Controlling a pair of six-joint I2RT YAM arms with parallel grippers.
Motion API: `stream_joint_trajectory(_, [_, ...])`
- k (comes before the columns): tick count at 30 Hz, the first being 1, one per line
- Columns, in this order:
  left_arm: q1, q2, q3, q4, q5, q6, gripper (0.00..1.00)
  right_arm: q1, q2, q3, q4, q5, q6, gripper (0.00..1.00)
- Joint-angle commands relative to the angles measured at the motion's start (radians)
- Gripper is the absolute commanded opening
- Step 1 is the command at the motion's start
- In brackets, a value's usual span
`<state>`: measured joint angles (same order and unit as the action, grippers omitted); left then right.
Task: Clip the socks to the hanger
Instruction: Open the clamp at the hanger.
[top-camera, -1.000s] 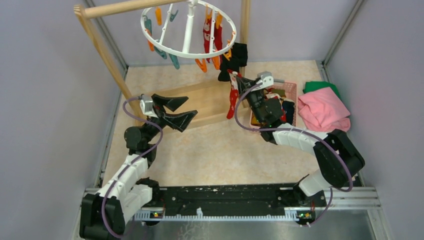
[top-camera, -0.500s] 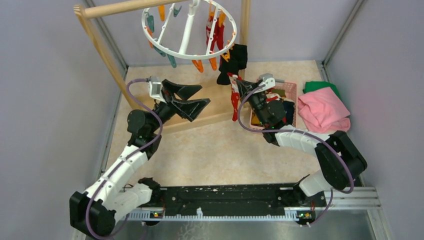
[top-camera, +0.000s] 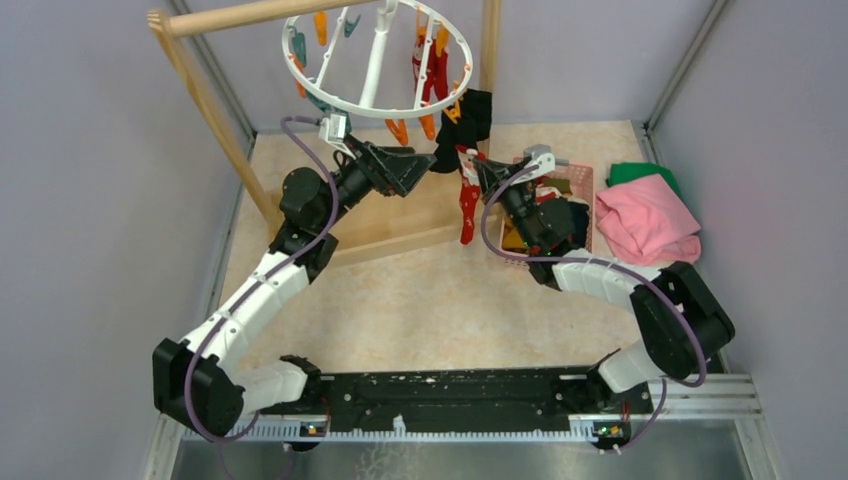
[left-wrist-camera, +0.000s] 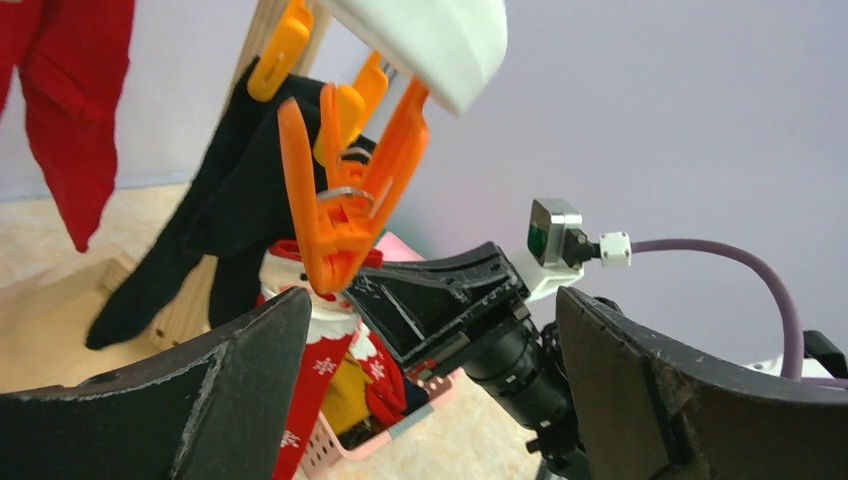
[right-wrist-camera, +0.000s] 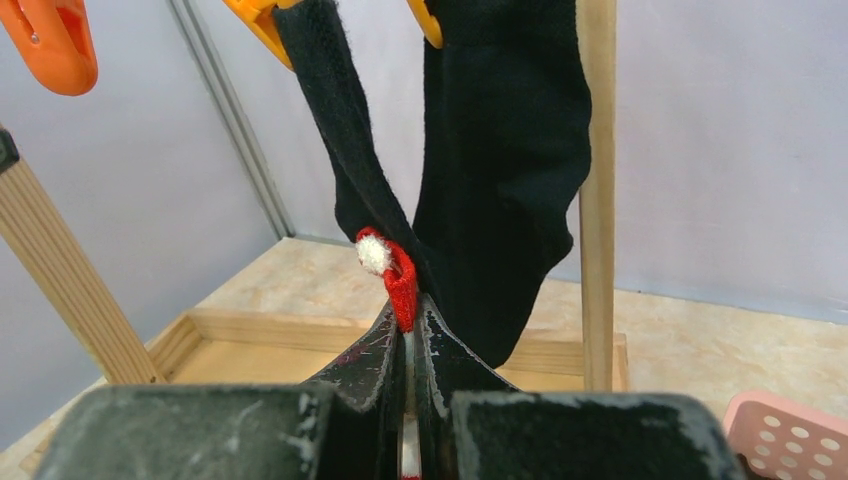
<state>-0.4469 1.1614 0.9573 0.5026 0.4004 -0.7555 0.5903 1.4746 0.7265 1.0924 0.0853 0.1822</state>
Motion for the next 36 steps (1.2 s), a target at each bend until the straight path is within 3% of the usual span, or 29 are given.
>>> stream_joint_trajectory(1, [-0.002, 0.012, 0.076, -0.018, -0.054, 0.075, 0.97, -0.022, 0.006, 0.017, 0.044, -0.022, 0.040, 0.00])
stream_joint_trajectory(6, [-0.023, 0.051, 0.050, 0.108, 0.003, 0.086, 0.88, -0.024, 0.011, 0.018, 0.047, -0.027, 0.049, 0.00])
stream_joint_trajectory(9, [-0.065, 0.031, 0.007, 0.139, -0.040, 0.121, 0.85, -0.026, 0.004, 0.015, 0.046, -0.025, 0.051, 0.00])
stream_joint_trajectory(16, [-0.099, -0.052, -0.072, 0.109, -0.104, 0.195, 0.85, -0.030, 0.005, 0.010, 0.053, -0.027, 0.057, 0.00])
stream_joint_trajectory(22, [-0.104, -0.054, -0.087, 0.164, -0.041, 0.215, 0.84, -0.029, 0.006, 0.004, 0.061, -0.028, 0.064, 0.00])
stream_joint_trajectory(27, [-0.126, -0.007, -0.008, 0.175, -0.041, 0.167, 0.85, -0.032, 0.003, 0.004, 0.060, -0.027, 0.063, 0.00])
stream_joint_trajectory(36, [-0.126, 0.036, 0.128, -0.013, -0.263, 0.171, 0.91, -0.040, -0.008, -0.001, 0.056, -0.021, 0.066, 0.00])
